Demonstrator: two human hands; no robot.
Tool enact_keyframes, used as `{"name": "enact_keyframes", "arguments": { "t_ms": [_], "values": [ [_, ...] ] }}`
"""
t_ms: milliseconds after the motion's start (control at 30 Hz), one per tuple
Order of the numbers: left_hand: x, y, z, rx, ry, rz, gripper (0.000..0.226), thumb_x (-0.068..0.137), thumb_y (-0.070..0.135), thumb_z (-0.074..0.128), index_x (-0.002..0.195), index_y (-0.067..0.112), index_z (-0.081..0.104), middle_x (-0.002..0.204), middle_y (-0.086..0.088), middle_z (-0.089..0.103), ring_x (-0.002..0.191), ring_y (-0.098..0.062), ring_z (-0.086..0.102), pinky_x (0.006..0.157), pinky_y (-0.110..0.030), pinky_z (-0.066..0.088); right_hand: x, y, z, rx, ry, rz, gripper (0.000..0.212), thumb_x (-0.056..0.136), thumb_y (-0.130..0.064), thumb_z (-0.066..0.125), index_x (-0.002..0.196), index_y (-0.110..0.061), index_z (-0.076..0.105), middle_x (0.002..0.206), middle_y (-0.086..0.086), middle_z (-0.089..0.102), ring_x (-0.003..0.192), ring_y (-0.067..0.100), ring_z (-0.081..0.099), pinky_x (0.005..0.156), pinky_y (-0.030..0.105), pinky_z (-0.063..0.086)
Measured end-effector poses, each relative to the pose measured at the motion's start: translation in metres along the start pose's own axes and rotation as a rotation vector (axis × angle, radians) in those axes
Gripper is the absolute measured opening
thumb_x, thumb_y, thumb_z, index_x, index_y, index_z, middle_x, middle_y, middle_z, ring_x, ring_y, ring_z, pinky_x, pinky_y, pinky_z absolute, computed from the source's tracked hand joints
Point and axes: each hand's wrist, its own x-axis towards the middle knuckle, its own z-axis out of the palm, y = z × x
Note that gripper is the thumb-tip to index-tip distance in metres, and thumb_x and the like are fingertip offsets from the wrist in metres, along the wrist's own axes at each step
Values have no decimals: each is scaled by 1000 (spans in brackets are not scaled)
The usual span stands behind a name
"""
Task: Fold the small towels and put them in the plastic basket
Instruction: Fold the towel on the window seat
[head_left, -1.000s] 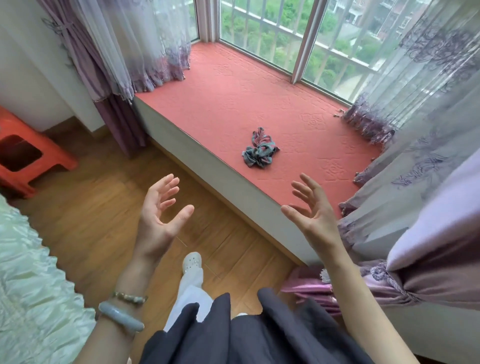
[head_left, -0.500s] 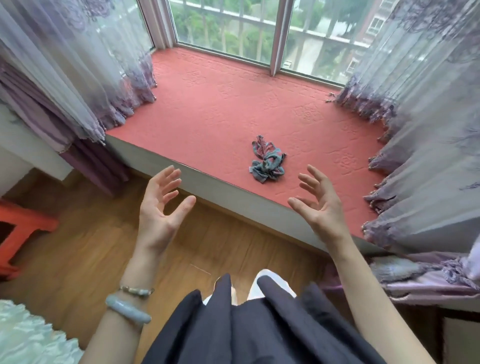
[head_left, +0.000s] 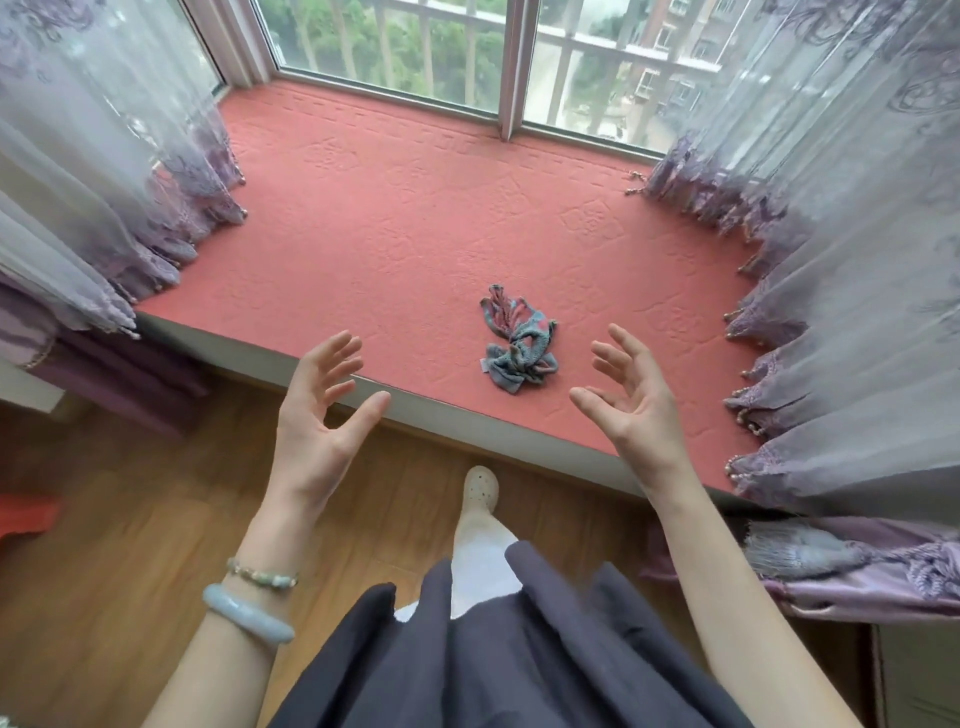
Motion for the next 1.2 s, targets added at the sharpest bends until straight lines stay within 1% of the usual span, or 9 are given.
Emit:
{"name": "enact_keyframes", "arguments": {
  "t_ms": [167, 267, 433, 533, 667, 833, 967, 1033, 1200],
  "values": [
    [61, 1, 11, 25, -66, 11, 62, 76, 22, 71, 133, 24, 45, 132, 4, 55, 119, -12, 55, 100, -30, 46, 54, -5, 9, 33, 24, 13, 70, 77, 3, 71, 133, -26, 41, 125, -2, 55, 121, 9, 51, 89, 17, 48],
    [95, 2, 24, 37, -119, 14, 62, 77, 23, 71, 133, 25, 44, 133, 3, 55, 120, -12, 55, 99, -27, 46, 83, -8, 8, 33, 28, 23, 70, 77, 2, 71, 131, -30, 41, 126, -2, 54, 120, 7, 50, 92, 21, 48],
    [144, 0, 46, 42, -179, 17, 65, 75, 38, 71, 133, 28, 44, 133, 5, 54, 120, -13, 55, 99, -25, 45, 125, -7, 3, 6, 41, 42, 69, 76, 2, 72, 128, -33, 43, 128, -2, 54, 120, 5, 50, 90, 18, 48],
    [170, -5, 54, 95, -212, 14, 65, 78, 30, 76, 135, 22, 44, 132, 4, 54, 120, -11, 54, 99, -24, 45, 148, -6, 3, -23, 29, 62, 66, 76, 2, 72, 127, -30, 45, 125, -3, 54, 119, 3, 50, 89, 13, 47],
    [188, -14, 60, 184, -272, -5, 62, 79, 17, 73, 135, 19, 45, 130, 8, 56, 119, -5, 53, 100, -22, 44, 165, 3, 3, -58, 41, 84, 59, 77, 0, 72, 123, -29, 50, 121, -8, 55, 114, 0, 52, 90, 17, 48],
    [204, -36, 74, 273, -406, -44, 53, 82, 19, 71, 130, 27, 49, 127, 17, 56, 117, 3, 52, 98, -15, 41, 176, 29, 1, -116, 55, 139, 54, 78, 0, 70, 114, -37, 54, 116, -18, 57, 110, 0, 54, 91, 21, 49],
    [213, -70, 89, 328, -529, -88, 38, 89, 25, 63, 121, 41, 49, 123, 21, 56, 114, 7, 51, 97, -12, 39, 180, 65, 6, -200, 79, 198, 47, 79, -2, 70, 113, -32, 57, 113, -11, 61, 107, 11, 57, 92, 26, 47],
    [218, -93, 97, 380, -586, -96, 35, 91, 28, 61, 120, 42, 49, 122, 19, 57, 112, 4, 52, 97, -16, 39, 184, 91, 14, -247, 96, 246, 43, 78, -3, 70, 111, -29, 59, 109, -9, 63, 104, 13, 59, 94, 30, 47],
    [227, -164, 123, 516, -727, -81, 34, 92, 25, 60, 125, 21, 56, 120, 13, 55, 113, -3, 47, 101, -29, 40, 197, 163, 36, -345, 70, 341, 35, 78, -8, 71, 110, -19, 65, 104, -4, 67, 98, 12, 61, 94, 34, 48]
  ]
}}
